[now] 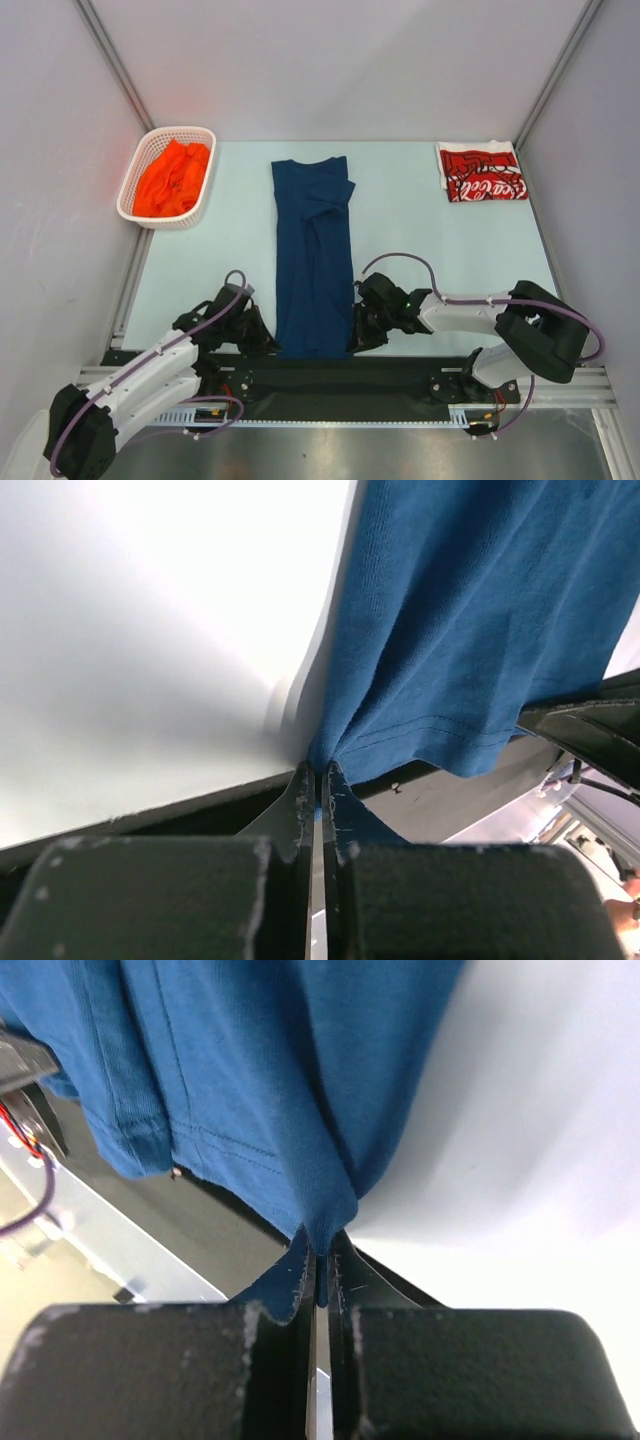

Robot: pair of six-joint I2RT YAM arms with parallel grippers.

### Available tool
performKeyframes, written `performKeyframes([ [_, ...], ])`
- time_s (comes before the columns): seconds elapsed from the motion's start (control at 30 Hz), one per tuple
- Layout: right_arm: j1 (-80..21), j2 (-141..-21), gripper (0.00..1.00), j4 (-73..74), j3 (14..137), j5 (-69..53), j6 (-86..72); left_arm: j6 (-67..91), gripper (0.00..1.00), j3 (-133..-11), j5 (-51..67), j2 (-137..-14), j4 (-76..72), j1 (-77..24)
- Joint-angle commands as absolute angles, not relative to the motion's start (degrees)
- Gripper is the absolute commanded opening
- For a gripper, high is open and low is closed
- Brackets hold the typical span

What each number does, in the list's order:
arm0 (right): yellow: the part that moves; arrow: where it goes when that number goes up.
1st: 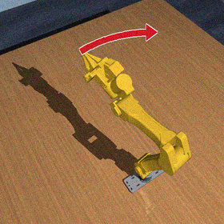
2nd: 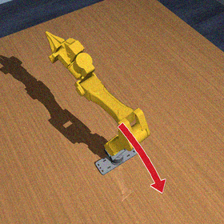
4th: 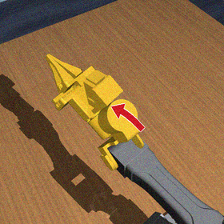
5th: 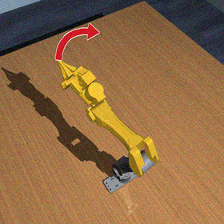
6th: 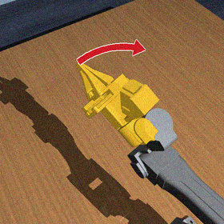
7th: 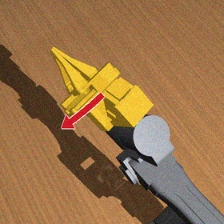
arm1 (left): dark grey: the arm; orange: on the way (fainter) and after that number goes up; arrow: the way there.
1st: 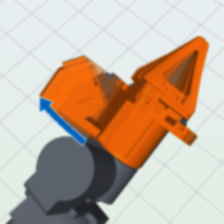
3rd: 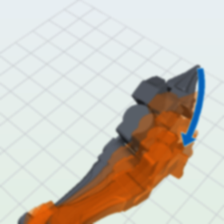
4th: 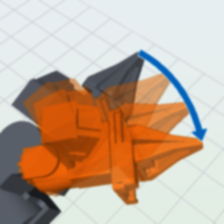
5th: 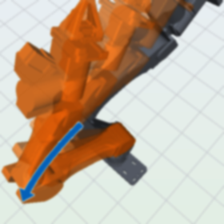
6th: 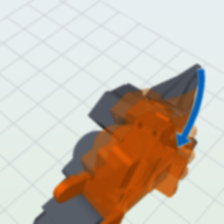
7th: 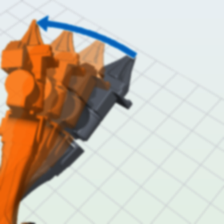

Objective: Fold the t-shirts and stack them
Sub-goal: Fold the tshirt

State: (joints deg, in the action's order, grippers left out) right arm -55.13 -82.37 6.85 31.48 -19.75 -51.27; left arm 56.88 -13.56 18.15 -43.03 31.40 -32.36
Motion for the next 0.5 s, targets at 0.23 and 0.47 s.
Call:
performKeyframes([
  [0.23,-53.8,-76.4,0.0,17.5,41.6,-18.5,-48.4,51.0,0.01,-25.5,14.1,-41.0,42.4,-32.4],
  [0.47,-42.7,-83.3,0.0,26.4,57.0,-22.1,-40.3,41.1,0.0,-48.4,9.1,-59.0,45.5,-29.8],
])
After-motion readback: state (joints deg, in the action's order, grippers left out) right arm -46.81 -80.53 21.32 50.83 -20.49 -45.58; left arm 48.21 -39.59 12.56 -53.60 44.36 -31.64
